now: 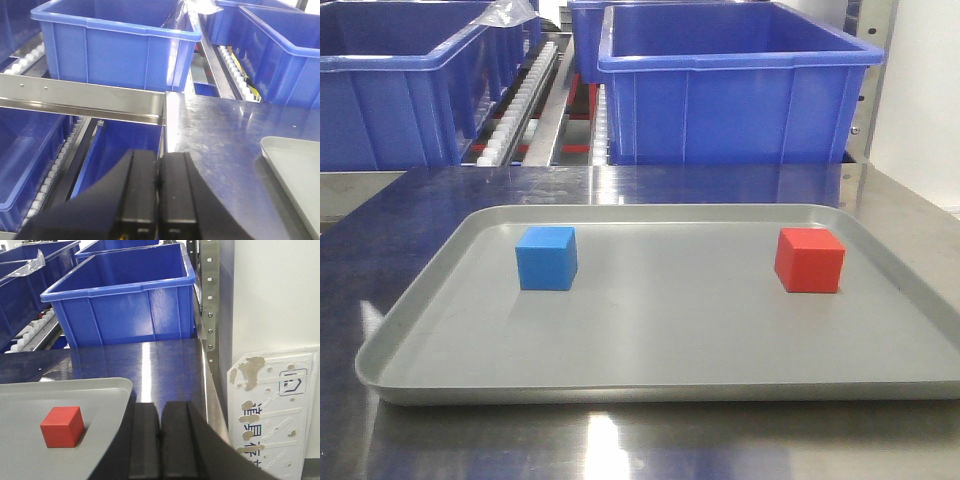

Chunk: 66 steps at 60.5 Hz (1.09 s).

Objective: Sort and place red and blue blocks on shelf

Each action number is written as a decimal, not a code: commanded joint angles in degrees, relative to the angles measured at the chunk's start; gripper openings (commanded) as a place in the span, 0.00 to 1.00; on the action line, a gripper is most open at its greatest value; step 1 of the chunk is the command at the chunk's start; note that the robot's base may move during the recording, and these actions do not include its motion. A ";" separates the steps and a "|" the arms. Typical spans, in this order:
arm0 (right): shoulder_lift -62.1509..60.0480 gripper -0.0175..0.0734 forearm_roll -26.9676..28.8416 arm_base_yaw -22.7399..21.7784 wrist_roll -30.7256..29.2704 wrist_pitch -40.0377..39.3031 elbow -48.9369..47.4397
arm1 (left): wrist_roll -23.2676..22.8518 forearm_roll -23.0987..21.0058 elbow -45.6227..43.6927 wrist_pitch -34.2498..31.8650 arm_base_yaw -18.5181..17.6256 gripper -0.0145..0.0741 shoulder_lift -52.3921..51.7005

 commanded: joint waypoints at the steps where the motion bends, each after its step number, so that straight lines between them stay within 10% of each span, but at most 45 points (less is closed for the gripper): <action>1: -1.16 0.26 -0.39 -0.21 -0.53 -4.73 -1.34 | 0.04 -0.44 1.16 -4.81 0.12 0.32 -0.88; 66: -1.16 0.26 -0.39 -0.21 -0.53 -5.94 -1.34 | 0.04 -0.44 1.16 -4.81 0.12 0.32 -0.88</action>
